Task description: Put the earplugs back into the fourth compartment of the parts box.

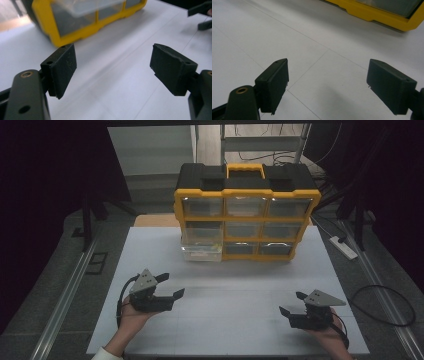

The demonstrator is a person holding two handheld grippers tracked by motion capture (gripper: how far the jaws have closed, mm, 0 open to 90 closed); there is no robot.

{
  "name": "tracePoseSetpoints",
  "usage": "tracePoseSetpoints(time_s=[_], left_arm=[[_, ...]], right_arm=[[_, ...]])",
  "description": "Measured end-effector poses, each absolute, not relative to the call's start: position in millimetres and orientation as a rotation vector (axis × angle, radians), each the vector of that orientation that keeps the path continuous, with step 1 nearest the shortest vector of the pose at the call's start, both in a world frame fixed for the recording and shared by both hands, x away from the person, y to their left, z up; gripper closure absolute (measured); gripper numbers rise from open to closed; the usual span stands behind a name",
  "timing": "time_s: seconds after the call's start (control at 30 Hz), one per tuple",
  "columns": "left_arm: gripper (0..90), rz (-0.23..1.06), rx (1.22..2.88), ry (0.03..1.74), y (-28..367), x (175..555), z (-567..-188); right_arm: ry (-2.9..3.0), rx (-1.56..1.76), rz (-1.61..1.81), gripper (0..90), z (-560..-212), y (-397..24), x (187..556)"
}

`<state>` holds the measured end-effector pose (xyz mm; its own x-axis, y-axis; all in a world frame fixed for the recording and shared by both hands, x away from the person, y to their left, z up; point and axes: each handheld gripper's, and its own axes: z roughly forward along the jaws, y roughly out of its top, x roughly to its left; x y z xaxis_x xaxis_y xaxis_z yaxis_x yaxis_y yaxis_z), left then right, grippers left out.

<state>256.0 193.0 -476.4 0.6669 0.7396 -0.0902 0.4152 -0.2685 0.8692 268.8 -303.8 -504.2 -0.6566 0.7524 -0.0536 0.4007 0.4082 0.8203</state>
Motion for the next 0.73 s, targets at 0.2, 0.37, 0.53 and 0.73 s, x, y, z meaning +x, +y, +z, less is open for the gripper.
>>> tracePoseSetpoints(time_s=[0.2, 0.37, 0.53, 0.73], left_arm=[[20.6, 0.414, 1.929, 0.947, 203.4, 246.9, -495.6], [20.2, 0.417, 1.951, 0.965, 205.2, 246.1, -505.2], [20.2, 0.423, 1.953, 0.971, 206.3, 247.2, -507.4], [20.1, 0.43, 1.952, 0.971, 206.3, 248.2, -508.1]], right_arm=[[2.247, 0.986, 1.156, 18.6, -503.7, -304.4, 268.5], [2.242, 0.988, 1.164, 18.6, -503.1, -304.9, 268.7], [2.24, 0.987, 1.164, 18.6, -503.1, -305.1, 268.8], [2.236, 0.984, 1.171, 18.6, -503.0, -305.3, 268.6]])
